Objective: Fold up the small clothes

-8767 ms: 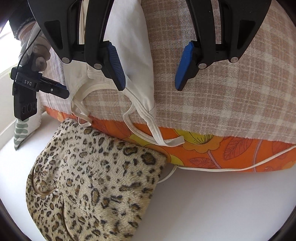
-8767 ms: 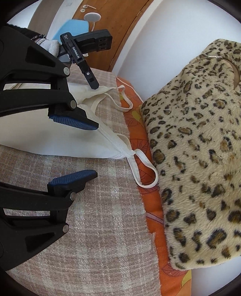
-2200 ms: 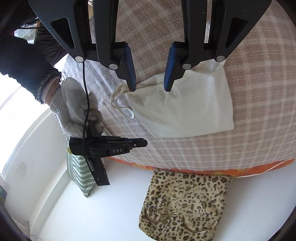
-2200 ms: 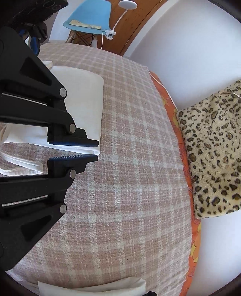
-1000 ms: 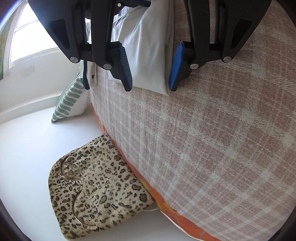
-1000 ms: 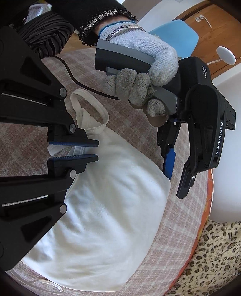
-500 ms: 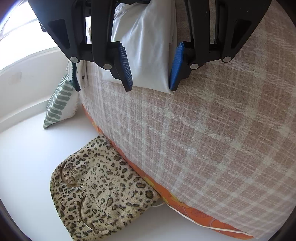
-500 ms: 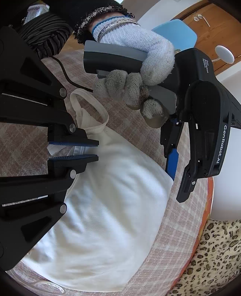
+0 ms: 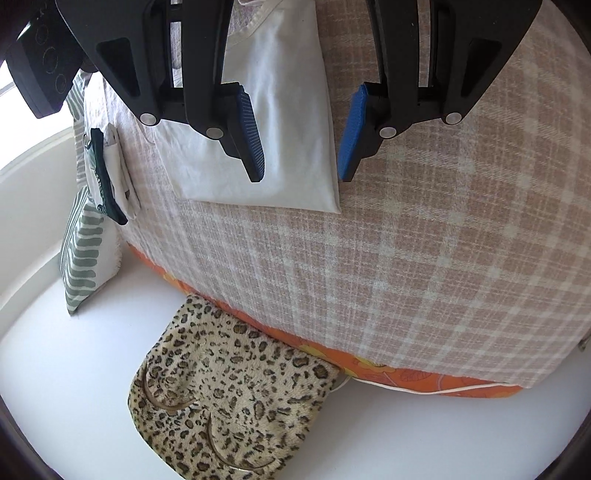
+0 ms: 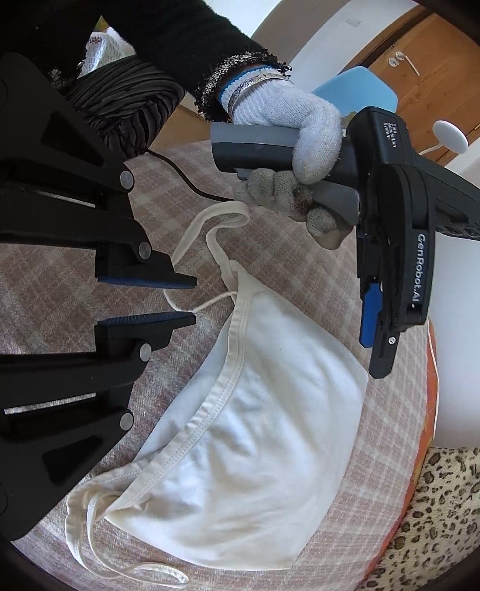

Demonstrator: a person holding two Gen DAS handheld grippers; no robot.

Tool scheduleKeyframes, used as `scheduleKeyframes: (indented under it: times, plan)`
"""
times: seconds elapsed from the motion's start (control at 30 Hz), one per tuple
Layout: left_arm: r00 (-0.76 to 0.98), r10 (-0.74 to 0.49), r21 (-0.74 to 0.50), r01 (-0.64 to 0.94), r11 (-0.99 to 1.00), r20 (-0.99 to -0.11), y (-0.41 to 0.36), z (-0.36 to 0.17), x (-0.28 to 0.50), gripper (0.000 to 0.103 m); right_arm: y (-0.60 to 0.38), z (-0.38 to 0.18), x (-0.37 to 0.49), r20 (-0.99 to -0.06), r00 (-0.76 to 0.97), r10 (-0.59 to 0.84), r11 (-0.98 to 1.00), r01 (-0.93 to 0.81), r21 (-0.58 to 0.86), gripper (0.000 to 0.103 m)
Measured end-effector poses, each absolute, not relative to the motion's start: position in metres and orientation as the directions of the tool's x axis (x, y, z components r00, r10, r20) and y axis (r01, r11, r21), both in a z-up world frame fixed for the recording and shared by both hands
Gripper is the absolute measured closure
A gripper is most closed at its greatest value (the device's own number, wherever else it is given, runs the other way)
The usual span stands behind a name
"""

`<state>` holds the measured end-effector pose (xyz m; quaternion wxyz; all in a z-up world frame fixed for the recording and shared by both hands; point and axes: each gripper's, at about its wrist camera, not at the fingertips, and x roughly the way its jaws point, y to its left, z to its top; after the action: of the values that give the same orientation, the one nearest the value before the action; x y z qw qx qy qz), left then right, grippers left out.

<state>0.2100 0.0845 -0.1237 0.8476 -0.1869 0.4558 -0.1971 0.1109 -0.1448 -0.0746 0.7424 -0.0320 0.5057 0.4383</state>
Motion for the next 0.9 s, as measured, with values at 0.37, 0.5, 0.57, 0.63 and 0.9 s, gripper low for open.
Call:
scheduleKeyframes:
  times: [0.37, 0.5, 0.57, 0.63, 0.9]
  plan:
    - [0.461, -0.572, -0.618, 0.063, 0.784, -0.679, 0.092, -0.14, 0.19, 0.059, -0.242, -0.043, 0.173, -0.731, 0.355, 0.582, 0.795, -0.437, 0.421, 0.053]
    - [0.441, -0.588, -0.634, 0.053, 0.771, -0.678, 0.091, -0.145, 0.186, 0.059, -0.263, -0.054, 0.189, -0.737, 0.352, 0.577, 0.812, -0.342, 0.472, 0.053]
    - [0.437, -0.584, -0.631, 0.047, 0.775, -0.684, 0.092, -0.148, 0.187, 0.059, -0.271, -0.062, 0.197, -0.741, 0.331, 0.584, 0.81, -0.3, 0.504, 0.053]
    - [0.435, -0.587, -0.64, 0.031, 0.768, -0.683, 0.096, -0.151, 0.19, 0.059, -0.275, -0.072, 0.203, -0.737, 0.302, 0.604, 0.797, -0.256, 0.548, 0.053]
    - [0.417, -0.632, -0.694, 0.003, 0.72, -0.654, 0.099, -0.162, 0.203, 0.058, -0.289, -0.1, 0.196, -0.692, 0.219, 0.688, 0.724, -0.147, 0.674, 0.053]
